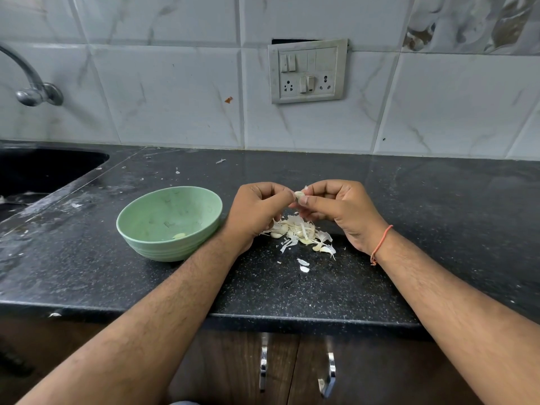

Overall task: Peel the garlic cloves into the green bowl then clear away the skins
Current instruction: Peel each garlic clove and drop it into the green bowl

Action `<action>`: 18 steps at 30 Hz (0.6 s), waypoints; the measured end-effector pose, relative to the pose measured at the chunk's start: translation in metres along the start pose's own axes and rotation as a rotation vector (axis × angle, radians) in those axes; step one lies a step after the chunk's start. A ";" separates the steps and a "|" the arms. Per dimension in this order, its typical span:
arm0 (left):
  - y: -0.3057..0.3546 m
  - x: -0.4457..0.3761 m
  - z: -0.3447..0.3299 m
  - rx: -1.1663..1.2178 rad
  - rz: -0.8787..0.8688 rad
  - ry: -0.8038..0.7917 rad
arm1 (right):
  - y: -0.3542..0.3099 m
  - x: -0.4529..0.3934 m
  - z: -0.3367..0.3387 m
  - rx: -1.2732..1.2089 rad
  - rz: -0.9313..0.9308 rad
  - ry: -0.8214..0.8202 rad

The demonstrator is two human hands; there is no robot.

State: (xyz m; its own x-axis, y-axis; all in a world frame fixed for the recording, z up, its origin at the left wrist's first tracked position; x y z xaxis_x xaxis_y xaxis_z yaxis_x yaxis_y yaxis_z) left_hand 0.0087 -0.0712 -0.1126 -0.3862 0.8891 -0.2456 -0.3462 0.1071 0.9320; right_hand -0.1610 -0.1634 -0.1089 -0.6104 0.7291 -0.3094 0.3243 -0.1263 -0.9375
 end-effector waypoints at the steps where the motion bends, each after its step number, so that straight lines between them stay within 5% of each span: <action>1: 0.000 0.000 0.000 0.005 0.003 -0.006 | 0.000 0.000 0.000 0.000 -0.001 -0.001; 18: -0.002 -0.002 -0.001 0.044 -0.020 -0.079 | 0.002 0.000 -0.001 0.074 0.061 -0.063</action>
State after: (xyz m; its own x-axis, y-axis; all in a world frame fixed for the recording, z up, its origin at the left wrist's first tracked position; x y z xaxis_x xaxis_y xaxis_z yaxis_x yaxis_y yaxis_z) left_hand 0.0088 -0.0738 -0.1140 -0.3098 0.9189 -0.2444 -0.3151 0.1433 0.9382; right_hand -0.1594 -0.1629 -0.1110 -0.6363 0.6750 -0.3735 0.3094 -0.2202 -0.9251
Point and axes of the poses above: each hand's wrist, its own x-axis away from the middle knuckle, its own z-axis out of the back of the hand, y = z × x, the point moved 1 cm from there along -x, towards the middle knuckle, and after that the axes turned 15 degrees about -x, right-handed, at the moved point
